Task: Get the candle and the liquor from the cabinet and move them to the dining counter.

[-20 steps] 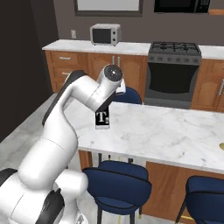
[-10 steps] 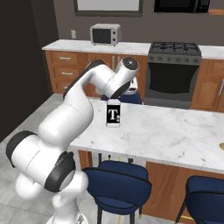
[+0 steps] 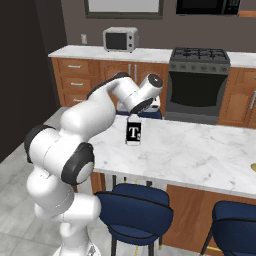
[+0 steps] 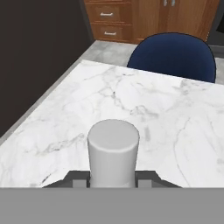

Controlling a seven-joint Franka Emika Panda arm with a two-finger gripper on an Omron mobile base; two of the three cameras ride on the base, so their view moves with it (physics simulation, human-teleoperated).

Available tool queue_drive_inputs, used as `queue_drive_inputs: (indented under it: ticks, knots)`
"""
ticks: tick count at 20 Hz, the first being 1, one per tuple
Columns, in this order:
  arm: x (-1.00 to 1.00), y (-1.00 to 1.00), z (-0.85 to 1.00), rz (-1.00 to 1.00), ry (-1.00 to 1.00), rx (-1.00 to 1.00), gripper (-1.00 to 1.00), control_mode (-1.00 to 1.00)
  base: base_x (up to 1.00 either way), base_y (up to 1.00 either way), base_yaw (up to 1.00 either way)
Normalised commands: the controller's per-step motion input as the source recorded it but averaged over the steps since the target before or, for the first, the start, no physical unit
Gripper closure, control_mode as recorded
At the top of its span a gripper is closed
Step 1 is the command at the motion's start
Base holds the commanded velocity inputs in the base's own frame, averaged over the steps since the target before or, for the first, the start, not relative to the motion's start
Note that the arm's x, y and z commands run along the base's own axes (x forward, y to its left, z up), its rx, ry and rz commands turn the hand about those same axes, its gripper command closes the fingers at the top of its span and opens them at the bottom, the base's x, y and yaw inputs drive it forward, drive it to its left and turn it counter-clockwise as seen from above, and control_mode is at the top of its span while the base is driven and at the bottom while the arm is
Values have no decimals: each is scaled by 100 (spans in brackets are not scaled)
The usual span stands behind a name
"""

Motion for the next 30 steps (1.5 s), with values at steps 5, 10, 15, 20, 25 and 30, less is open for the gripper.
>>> queue_drive_inputs:
  ticks: [5, 10, 15, 20, 25, 30]
  knots:
    - [28, 0, -45, 1, -1, 1, 100, -100, 0, 0, 0]
    - [3, 0, -38, 0, -2, 0, 100, -100, 0, 0, 0]
    - [1, 0, -26, 0, -5, 0, 100, -100, 0, 0, 0]
    - [0, 0, -20, 0, -14, 1, 100, -100, 0, 0, 0]
    - [3, 0, -34, 0, -15, 0, 100, -100, 0, 0, 0]
    - [18, 0, -32, 0, -10, 1, 100, -100, 0, 0, 0]
